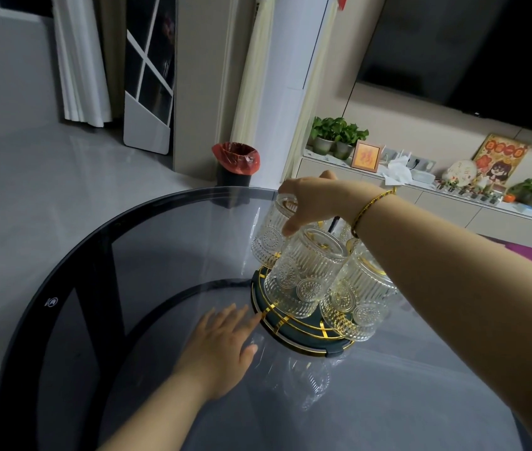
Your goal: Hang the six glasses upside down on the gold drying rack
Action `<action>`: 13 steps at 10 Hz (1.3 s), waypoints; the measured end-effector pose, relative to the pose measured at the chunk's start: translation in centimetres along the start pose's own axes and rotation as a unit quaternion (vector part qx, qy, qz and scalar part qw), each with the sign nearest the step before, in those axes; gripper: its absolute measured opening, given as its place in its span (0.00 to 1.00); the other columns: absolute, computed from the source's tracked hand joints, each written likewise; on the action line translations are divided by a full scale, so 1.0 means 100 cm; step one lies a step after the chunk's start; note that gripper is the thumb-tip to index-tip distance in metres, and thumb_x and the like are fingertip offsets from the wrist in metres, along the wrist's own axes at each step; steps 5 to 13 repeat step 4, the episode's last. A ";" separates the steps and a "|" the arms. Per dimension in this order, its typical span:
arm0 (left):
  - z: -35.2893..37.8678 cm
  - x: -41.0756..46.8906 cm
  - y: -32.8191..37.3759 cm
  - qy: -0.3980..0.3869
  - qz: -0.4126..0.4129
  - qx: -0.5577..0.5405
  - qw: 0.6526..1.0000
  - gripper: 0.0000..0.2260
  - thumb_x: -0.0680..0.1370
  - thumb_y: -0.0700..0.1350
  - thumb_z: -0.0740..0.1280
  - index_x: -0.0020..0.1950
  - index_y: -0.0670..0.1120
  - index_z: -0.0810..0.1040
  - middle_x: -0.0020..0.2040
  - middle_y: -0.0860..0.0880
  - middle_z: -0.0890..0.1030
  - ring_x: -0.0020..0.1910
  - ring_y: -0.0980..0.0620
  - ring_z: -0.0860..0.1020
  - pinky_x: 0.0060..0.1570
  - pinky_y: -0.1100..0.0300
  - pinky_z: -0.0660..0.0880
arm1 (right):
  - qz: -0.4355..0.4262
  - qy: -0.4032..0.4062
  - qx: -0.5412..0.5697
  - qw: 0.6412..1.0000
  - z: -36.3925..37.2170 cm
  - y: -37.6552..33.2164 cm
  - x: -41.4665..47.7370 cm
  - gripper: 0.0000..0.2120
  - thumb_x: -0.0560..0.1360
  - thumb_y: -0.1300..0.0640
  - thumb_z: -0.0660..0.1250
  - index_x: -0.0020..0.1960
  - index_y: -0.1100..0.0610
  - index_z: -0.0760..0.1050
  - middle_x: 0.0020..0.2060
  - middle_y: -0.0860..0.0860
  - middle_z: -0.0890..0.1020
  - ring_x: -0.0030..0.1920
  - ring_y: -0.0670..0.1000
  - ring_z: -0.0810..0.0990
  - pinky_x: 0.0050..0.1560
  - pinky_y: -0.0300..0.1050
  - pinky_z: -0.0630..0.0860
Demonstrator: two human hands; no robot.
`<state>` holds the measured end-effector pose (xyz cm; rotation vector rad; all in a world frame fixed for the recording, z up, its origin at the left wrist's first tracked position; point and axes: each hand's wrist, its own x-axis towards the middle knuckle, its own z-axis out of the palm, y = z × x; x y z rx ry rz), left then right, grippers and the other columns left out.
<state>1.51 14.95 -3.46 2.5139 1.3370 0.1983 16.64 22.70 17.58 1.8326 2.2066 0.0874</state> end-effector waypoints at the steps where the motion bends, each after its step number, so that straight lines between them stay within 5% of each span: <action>1: 0.000 -0.001 0.000 0.003 0.001 0.001 1.000 0.24 0.79 0.54 0.48 0.74 0.55 0.46 0.77 0.52 0.49 0.76 0.53 0.45 0.74 0.53 0.41 | 0.002 0.005 0.003 1.000 0.001 0.002 0.000 0.39 0.62 0.39 0.68 0.66 0.54 0.60 0.62 0.51 0.73 0.63 0.54 0.69 0.66 0.53 0.54; 4: -0.002 -0.001 0.001 -0.004 -0.005 -0.004 1.000 0.24 0.79 0.54 0.49 0.74 0.56 0.46 0.77 0.53 0.49 0.75 0.54 0.45 0.74 0.53 0.42 | 0.004 0.097 0.092 0.991 0.002 0.004 -0.007 0.32 0.67 0.41 0.65 0.65 0.56 0.63 0.62 0.52 0.74 0.63 0.54 0.70 0.67 0.53 0.54; 13: -0.002 -0.001 0.001 -0.004 -0.005 -0.004 1.000 0.24 0.79 0.54 0.49 0.74 0.56 0.46 0.77 0.53 0.49 0.75 0.54 0.45 0.74 0.53 0.42 | 0.004 0.097 0.092 0.991 0.002 0.004 -0.007 0.32 0.67 0.41 0.65 0.65 0.56 0.63 0.62 0.52 0.74 0.63 0.54 0.70 0.67 0.53 0.54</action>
